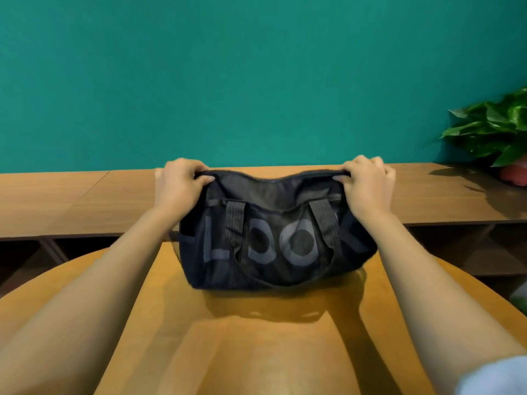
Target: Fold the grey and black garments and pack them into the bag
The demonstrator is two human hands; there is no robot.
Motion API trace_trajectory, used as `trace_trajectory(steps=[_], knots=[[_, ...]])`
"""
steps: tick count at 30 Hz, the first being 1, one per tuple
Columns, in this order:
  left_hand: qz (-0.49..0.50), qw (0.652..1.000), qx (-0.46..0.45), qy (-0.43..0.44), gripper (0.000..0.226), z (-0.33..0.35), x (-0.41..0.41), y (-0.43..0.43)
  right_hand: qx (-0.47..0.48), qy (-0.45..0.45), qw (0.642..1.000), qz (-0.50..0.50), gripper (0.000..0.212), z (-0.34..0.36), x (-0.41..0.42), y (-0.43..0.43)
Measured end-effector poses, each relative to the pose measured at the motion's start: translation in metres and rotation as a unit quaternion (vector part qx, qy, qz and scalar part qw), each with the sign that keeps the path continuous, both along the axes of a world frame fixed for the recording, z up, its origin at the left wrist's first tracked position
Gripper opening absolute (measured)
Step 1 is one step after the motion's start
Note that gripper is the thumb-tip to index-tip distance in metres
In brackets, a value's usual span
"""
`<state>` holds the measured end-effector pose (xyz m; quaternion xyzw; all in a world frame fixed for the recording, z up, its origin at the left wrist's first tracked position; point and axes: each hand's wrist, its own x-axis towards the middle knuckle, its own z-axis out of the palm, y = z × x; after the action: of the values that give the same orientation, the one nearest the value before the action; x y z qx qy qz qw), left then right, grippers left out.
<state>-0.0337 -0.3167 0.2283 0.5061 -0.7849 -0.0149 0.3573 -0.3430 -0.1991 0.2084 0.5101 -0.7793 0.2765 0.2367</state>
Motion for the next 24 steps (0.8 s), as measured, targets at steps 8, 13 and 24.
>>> trace_trajectory(steps=[8,13,24], knots=[[0.06,0.998,-0.01,0.026,0.015,0.023,-0.032,-0.103,-0.004,-0.06,0.998,-0.018,0.017,0.024,-0.018,-0.111],[0.049,0.991,0.074,-0.101,0.039,-0.043,-0.044,-0.13,0.145,-0.084,0.986,-0.004,0.037,-0.038,-0.014,-0.145],[0.029,0.891,0.245,-0.381,0.061,-0.054,-0.052,-0.125,0.42,-0.071,0.904,0.047,0.078,-0.045,-0.001,-0.145]])
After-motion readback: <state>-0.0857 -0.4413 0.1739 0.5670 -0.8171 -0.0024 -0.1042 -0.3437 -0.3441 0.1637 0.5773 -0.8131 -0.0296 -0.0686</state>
